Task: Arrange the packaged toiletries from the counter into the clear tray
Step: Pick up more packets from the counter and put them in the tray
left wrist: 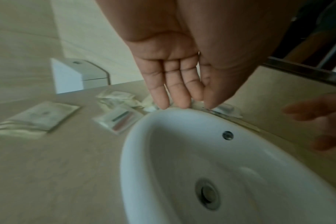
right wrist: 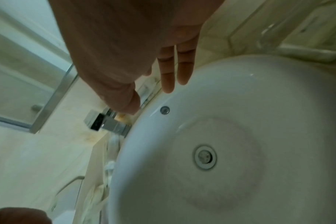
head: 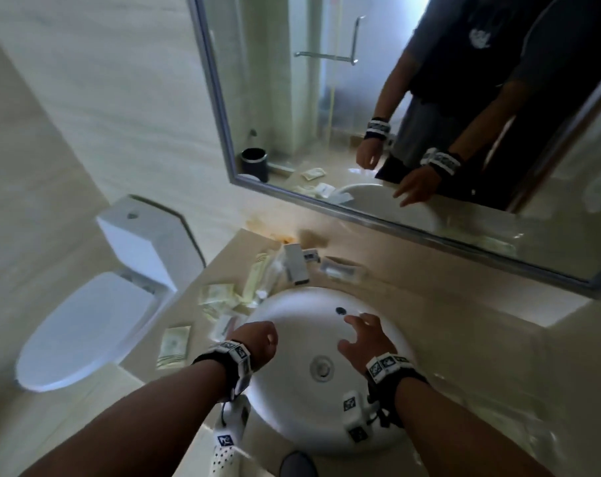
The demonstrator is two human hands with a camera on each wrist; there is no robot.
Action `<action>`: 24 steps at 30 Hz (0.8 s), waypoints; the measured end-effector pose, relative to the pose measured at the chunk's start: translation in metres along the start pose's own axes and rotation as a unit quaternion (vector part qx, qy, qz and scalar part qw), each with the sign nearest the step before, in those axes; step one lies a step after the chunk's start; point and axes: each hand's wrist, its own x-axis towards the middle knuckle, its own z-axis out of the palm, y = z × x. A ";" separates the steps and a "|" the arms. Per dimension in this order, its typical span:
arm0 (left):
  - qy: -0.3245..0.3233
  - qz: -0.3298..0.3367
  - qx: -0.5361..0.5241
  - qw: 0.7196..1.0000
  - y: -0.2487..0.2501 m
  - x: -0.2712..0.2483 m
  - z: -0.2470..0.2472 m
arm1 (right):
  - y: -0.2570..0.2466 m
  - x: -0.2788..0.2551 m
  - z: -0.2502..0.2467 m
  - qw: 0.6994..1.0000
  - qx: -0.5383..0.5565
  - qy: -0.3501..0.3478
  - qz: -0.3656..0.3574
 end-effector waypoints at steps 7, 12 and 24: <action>0.041 -0.089 -0.063 0.993 -0.076 -0.013 -0.008 | -0.047 0.018 0.022 0.997 -0.048 -0.039 -0.037; 0.068 -0.118 -0.090 0.987 -0.127 -0.007 -0.020 | -0.083 0.030 0.038 0.995 -0.084 -0.045 -0.042; 0.045 -0.154 -0.051 0.986 -0.230 0.003 -0.035 | -0.182 0.058 0.084 0.989 -0.111 -0.085 -0.053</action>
